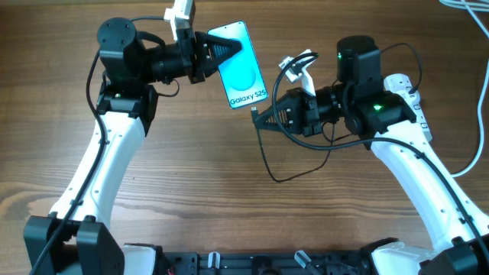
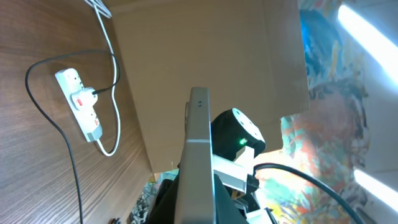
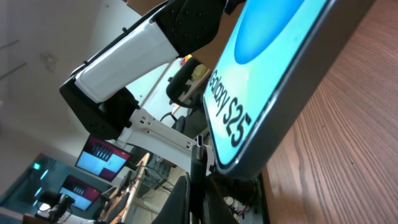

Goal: Plug charger to phone and switch on socket

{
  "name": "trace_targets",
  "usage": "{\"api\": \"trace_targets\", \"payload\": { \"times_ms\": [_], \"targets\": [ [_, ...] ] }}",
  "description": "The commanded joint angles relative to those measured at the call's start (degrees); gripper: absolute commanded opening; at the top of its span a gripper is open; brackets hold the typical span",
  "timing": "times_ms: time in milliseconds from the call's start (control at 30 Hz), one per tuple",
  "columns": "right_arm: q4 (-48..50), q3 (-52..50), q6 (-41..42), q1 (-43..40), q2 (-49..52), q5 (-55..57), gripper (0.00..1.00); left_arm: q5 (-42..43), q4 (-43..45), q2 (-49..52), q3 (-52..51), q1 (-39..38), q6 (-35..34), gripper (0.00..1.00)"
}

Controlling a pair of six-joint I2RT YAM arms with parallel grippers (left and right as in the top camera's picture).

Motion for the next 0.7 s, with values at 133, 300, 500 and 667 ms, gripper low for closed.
{"api": "trace_targets", "payload": {
  "times_ms": [133,300,500,667],
  "targets": [
    [0.2,0.3,3.1,0.2,-0.2,2.3,0.04,2.2,0.6,-0.9,0.5,-0.1,2.4,0.04],
    [0.1,0.3,4.7,0.2,-0.2,2.7,0.04,1.9,0.6,-0.9,0.5,0.0,2.2,0.04],
    [0.0,0.3,5.0,0.2,-0.2,3.6,0.04,1.9,0.6,-0.9,0.5,-0.1,2.2,0.04],
    [0.1,0.3,6.0,2.3,-0.2,7.6,0.04,1.9,0.6,-0.9,0.5,-0.1,2.2,0.04]
  ]
}}
